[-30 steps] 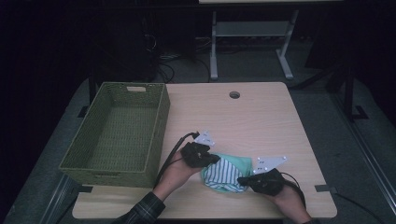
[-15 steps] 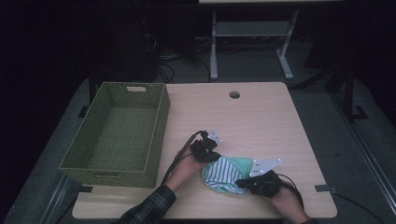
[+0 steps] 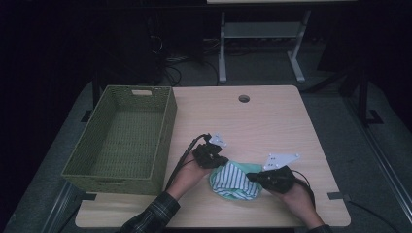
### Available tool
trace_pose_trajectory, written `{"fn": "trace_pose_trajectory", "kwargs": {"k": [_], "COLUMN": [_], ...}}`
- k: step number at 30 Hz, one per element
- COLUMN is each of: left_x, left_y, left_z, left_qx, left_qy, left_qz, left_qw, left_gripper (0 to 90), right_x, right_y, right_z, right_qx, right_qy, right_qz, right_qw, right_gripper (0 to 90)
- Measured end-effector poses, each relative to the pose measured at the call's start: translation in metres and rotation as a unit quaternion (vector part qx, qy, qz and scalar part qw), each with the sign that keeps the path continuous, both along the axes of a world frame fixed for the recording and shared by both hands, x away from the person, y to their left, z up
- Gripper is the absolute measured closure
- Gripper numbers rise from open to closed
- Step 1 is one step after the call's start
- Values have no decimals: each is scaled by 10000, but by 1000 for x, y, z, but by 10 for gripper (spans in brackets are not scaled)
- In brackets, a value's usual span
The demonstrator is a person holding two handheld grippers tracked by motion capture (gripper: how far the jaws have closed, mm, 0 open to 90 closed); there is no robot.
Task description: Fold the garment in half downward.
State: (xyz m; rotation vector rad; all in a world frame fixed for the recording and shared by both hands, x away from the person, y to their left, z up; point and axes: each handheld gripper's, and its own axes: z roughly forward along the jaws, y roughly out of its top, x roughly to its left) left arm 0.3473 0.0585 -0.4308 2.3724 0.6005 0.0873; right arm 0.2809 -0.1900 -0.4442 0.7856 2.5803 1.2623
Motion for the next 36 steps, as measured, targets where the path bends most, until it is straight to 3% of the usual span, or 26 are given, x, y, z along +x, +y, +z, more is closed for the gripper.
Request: {"fn": "trace_pose_trajectory", "kwargs": {"k": [7, 9, 10, 14, 18, 23, 28, 32, 34, 36], "left_x": [3, 2, 2, 3, 12, 26, 33, 26, 18, 11], "left_y": [2, 0, 1, 1, -3, -10, -9, -2, 2, 6], "left_z": [-15, -17, -16, -18, -18, -19, -16, -6, -2, 2], "left_qx": [206, 289, 409, 431, 510, 490, 212, 71, -137, -121], "left_qy": [260, 248, 233, 212, -39, -114, -23, -77, -18, -51], "left_qz": [40, 77, -5, -7, 41, 116, 144, 73, 100, 25], "left_qw": [9994, 9992, 9989, 9988, 9987, 9987, 9997, 9999, 9999, 9999], "left_gripper": [895, 896, 897, 897, 897, 897, 897, 897, 896, 896], "right_x": [28, 30, 29, 27, 28, 29, 29, 34, 39, 45], "right_y": [-2, -1, -1, -2, -2, 0, 0, -3, -4, -4], "right_z": [-16, -23, -24, -24, -24, -23, -20, -14, -10, -8], "right_qx": [-430, -676, -612, -622, -681, -726, -664, -494, -420, -381], "right_qy": [173, 206, 203, 215, 196, 167, 182, 148, 118, 80], "right_qz": [-317, -309, -328, -360, -328, -337, -341, -385, -429, -456], "right_qw": [9984, 9970, 9974, 9972, 9969, 9966, 9970, 9979, 9981, 9982], "right_gripper": [900, 900, 900, 900, 900, 900, 900, 900, 900, 900]}}
